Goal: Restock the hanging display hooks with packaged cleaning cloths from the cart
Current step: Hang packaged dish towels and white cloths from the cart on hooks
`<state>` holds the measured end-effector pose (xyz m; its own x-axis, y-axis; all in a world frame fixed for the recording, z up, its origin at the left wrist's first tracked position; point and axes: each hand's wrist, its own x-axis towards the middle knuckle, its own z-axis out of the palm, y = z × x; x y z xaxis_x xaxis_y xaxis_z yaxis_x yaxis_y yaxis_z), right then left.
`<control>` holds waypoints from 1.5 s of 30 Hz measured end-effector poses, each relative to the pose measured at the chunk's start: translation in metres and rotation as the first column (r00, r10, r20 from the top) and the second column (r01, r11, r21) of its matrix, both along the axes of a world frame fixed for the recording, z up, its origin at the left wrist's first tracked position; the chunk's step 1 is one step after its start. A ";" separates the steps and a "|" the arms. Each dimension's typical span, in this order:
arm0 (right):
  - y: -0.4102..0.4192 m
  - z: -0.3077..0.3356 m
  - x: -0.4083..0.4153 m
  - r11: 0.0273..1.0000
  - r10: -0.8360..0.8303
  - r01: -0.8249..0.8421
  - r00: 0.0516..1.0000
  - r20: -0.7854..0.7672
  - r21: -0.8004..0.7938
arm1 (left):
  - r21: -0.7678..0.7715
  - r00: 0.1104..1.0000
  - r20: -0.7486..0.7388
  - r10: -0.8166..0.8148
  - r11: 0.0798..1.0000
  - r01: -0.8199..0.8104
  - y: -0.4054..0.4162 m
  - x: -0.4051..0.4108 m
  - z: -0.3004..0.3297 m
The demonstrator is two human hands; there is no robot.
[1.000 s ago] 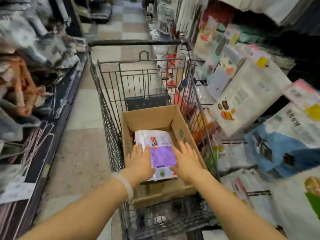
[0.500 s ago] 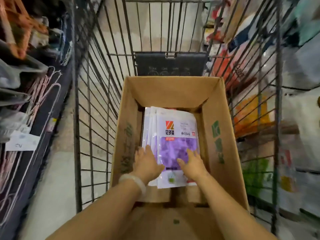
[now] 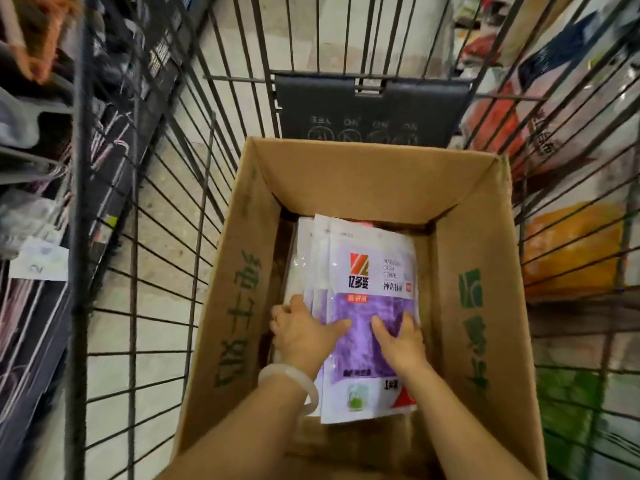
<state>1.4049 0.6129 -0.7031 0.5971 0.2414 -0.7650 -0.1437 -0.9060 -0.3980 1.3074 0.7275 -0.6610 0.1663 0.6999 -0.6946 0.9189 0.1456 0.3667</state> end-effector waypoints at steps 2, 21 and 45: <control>-0.001 0.000 0.002 1.000 0.002 -0.002 1.000 -0.009 -0.012 | 0.032 0.998 -0.031 -0.060 0.998 0.061 -0.006 0.004 0.000; -0.007 -0.003 0.002 0.999 -0.045 0.044 0.999 -0.030 -0.014 | 0.156 0.990 0.106 -0.095 0.985 0.078 -0.033 0.025 0.022; -0.005 0.008 0.005 0.914 -0.292 0.348 0.921 -0.257 0.208 | -0.258 0.932 0.141 0.334 0.921 -0.291 0.023 -0.020 -0.005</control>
